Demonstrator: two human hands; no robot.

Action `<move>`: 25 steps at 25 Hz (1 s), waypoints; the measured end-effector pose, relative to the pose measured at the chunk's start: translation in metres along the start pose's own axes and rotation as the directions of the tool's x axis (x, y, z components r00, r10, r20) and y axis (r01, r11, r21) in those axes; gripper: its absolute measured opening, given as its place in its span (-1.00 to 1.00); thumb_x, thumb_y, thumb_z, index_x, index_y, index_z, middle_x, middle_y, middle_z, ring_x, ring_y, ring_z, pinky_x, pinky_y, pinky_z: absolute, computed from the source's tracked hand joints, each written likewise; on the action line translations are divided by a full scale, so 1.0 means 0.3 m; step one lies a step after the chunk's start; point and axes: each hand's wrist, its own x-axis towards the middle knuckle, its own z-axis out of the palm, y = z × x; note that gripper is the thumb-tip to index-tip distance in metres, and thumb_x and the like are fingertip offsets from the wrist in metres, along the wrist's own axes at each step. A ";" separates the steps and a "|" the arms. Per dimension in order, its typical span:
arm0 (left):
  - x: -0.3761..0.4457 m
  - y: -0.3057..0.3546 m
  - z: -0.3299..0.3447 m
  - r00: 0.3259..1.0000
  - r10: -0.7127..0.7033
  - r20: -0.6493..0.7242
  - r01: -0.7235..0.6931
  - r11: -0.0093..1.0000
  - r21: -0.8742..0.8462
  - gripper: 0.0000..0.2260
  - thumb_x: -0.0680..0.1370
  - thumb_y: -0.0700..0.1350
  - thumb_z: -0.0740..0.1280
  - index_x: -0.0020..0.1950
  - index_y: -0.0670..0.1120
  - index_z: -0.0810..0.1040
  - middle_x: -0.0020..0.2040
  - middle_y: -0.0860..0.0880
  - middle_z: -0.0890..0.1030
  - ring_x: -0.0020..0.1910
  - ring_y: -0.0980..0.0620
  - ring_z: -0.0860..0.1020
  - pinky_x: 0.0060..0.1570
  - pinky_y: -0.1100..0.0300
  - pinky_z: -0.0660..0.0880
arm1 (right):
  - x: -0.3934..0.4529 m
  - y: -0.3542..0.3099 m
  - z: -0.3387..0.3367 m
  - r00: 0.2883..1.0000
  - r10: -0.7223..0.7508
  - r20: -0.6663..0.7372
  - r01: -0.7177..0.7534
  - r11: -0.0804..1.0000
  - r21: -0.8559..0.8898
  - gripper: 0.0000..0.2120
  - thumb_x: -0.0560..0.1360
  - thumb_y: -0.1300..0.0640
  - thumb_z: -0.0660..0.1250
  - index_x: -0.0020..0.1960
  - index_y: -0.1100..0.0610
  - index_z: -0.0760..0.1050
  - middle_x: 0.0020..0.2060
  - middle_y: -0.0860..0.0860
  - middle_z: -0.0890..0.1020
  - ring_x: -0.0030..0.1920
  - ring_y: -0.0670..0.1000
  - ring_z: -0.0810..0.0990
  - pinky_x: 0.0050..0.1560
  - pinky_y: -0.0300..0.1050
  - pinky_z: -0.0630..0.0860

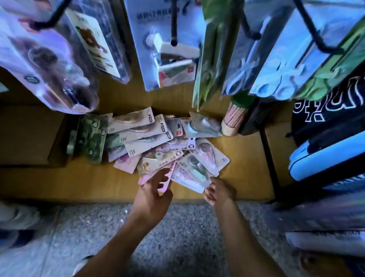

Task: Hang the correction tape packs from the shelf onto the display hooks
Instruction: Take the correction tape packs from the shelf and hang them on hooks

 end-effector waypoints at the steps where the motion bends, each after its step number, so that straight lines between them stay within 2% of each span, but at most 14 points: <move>1: 0.007 -0.016 0.003 1.000 -0.024 0.011 0.024 1.000 0.006 -0.55 0.50 -0.29 0.33 0.37 -0.06 0.45 0.16 0.02 0.58 0.03 0.12 0.54 -0.18 0.50 0.38 | 0.010 0.006 0.008 1.000 0.004 0.006 -0.004 1.000 -0.004 -0.66 0.54 0.18 0.35 -0.33 0.13 0.28 -0.64 0.01 0.29 -0.68 -0.04 0.21 -0.55 -0.31 0.19; 3: 0.007 -0.052 0.006 0.996 -0.084 0.040 0.084 0.996 -0.003 -0.55 0.51 -0.27 0.33 0.40 -0.06 0.43 0.20 0.01 0.58 0.06 0.08 0.55 -0.10 0.35 0.42 | 0.003 0.004 0.013 0.999 -0.032 0.022 0.032 0.999 -0.006 -0.62 0.53 0.21 0.37 -0.39 0.15 0.28 -0.69 0.00 0.28 -0.72 -0.07 0.21 -0.61 -0.33 0.19; 5: -0.008 -0.062 0.004 0.995 -0.095 0.028 0.095 0.995 -0.021 -0.58 0.52 -0.27 0.31 0.37 -0.06 0.46 0.19 -0.01 0.60 0.06 0.05 0.58 -0.10 0.29 0.46 | -0.038 0.008 0.012 0.996 -0.069 0.048 0.069 0.998 -0.004 -0.73 0.48 0.26 0.41 -0.35 0.20 0.44 -0.56 0.04 0.44 -0.57 -0.04 0.37 -0.47 -0.20 0.38; 7: -0.025 -0.054 0.001 0.998 -0.067 0.001 0.067 0.996 -0.053 -0.61 0.52 -0.30 0.28 0.32 -0.04 0.50 0.14 -0.01 0.63 0.04 0.05 0.60 -0.15 0.33 0.46 | -0.090 0.028 -0.009 0.995 -0.061 0.077 0.059 0.998 0.017 -0.84 0.46 0.28 0.41 -0.27 0.23 0.51 -0.42 0.11 0.53 -0.43 0.03 0.46 -0.35 -0.12 0.41; 12: -0.070 0.028 -0.029 1.000 -0.004 -0.029 0.001 0.995 -0.098 -0.62 0.51 -0.27 0.32 0.29 0.03 0.51 0.13 0.04 0.61 0.03 0.13 0.58 -0.20 0.46 0.44 | -0.217 0.055 -0.103 0.998 -0.068 0.012 0.067 0.993 0.099 -0.89 0.45 0.28 0.34 -0.22 0.32 0.52 -0.34 0.21 0.62 -0.41 0.14 0.52 -0.36 -0.06 0.40; 14: -0.100 0.077 -0.057 0.999 -0.009 -0.032 0.005 0.992 -0.122 -0.61 0.52 -0.26 0.32 0.33 -0.01 0.49 0.15 0.05 0.58 0.09 0.07 0.55 -0.07 0.31 0.47 | -0.294 0.032 -0.134 0.992 -0.126 0.011 0.123 0.983 0.133 -0.87 0.46 0.25 0.33 -0.16 0.33 0.55 -0.34 0.21 0.63 -0.41 0.14 0.53 -0.36 -0.05 0.40; 16: -0.122 0.136 -0.098 0.999 -0.004 -0.044 -0.004 0.984 -0.178 -0.59 0.50 -0.22 0.36 0.33 -0.02 0.47 0.14 0.01 0.58 0.10 0.01 0.56 0.02 0.19 0.49 | -0.390 -0.009 -0.148 0.974 -0.213 0.076 0.201 0.969 0.142 -0.81 0.47 0.21 0.32 -0.02 0.33 0.58 -0.35 0.18 0.65 -0.42 0.13 0.55 -0.36 -0.08 0.38; 19: -0.159 0.267 -0.179 0.998 -0.024 -0.050 0.002 0.913 -0.408 -0.56 0.48 -0.18 0.42 0.34 -0.05 0.43 0.16 -0.09 0.59 0.04 0.02 0.59 -0.10 0.23 0.50 | -0.586 -0.076 -0.142 0.906 -0.324 0.273 0.256 0.932 0.257 -0.87 0.51 0.26 0.26 0.00 0.22 0.57 -0.34 0.08 0.69 -0.37 0.05 0.61 -0.41 -0.16 0.47; 21: -0.188 0.372 -0.244 0.999 -0.011 -0.050 -0.018 0.837 -0.546 -0.62 0.52 -0.20 0.40 0.32 -0.09 0.45 0.12 -0.10 0.61 0.05 -0.01 0.59 -0.16 0.28 0.49 | -0.715 -0.110 -0.129 0.841 -0.384 0.381 0.282 0.912 0.297 -0.83 0.50 0.28 0.27 0.05 0.17 0.57 -0.27 0.06 0.72 -0.34 0.00 0.67 -0.38 -0.18 0.51; 25: -0.264 0.534 -0.381 0.980 0.143 -0.138 -0.198 0.759 -0.621 -0.90 0.53 -0.21 0.37 0.02 -0.06 0.62 -0.07 -0.10 0.69 -0.10 -0.03 0.63 -0.17 0.16 0.56 | -0.976 -0.115 -0.130 0.670 -0.518 0.532 0.445 0.854 0.271 -0.61 0.23 0.29 0.45 0.05 0.19 0.62 -0.11 0.16 0.71 -0.26 0.04 0.69 -0.34 -0.16 0.55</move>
